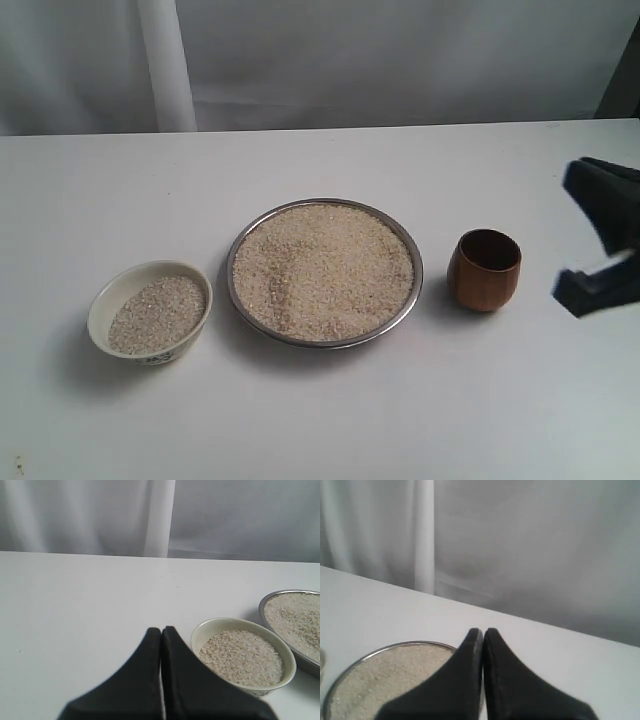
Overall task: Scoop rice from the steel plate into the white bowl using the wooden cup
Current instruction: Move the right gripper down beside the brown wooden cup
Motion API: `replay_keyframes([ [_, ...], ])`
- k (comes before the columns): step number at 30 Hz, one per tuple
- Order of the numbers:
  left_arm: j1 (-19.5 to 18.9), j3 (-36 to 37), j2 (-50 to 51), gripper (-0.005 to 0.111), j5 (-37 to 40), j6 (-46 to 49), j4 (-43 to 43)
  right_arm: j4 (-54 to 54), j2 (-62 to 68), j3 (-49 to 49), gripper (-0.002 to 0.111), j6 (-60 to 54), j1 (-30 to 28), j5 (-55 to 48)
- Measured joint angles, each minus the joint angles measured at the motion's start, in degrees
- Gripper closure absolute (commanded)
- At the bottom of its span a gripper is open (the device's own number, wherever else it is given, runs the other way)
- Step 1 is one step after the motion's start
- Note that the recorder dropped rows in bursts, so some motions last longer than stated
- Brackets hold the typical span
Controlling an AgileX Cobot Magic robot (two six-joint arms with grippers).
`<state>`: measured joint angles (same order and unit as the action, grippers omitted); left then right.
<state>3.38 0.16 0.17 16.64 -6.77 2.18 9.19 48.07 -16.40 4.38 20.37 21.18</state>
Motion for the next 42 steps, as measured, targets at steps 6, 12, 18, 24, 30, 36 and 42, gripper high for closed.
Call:
replay_keyframes([
  [6,0.0,0.0,0.0,0.107,0.0,0.0,0.0,5.8,19.7,-3.1,0.108,9.0,0.0,12.8],
  [12,0.0,0.0,0.0,0.107,0.0,0.0,0.0,1.3,29.8,-3.1,0.108,3.0,0.0,15.6],
  [18,0.0,0.0,0.0,0.107,0.0,0.0,0.0,0.3,36.2,-3.2,0.108,1.3,0.0,15.4],
  [24,0.0,0.0,0.0,0.107,0.0,0.0,0.0,-1.6,37.5,-1.4,0.108,0.2,0.0,13.0],
  [30,0.0,0.0,0.0,0.107,0.0,0.0,0.0,-6.1,38.7,1.2,0.108,-3.9,0.0,12.6],
  [36,0.0,0.0,0.0,0.107,0.0,0.0,0.0,-9.2,45.9,1.2,0.108,-5.5,0.0,17.5],
  [42,0.0,0.0,0.0,0.107,0.0,0.0,0.0,-9.5,50.8,1.2,0.108,-5.7,0.0,22.3],
])
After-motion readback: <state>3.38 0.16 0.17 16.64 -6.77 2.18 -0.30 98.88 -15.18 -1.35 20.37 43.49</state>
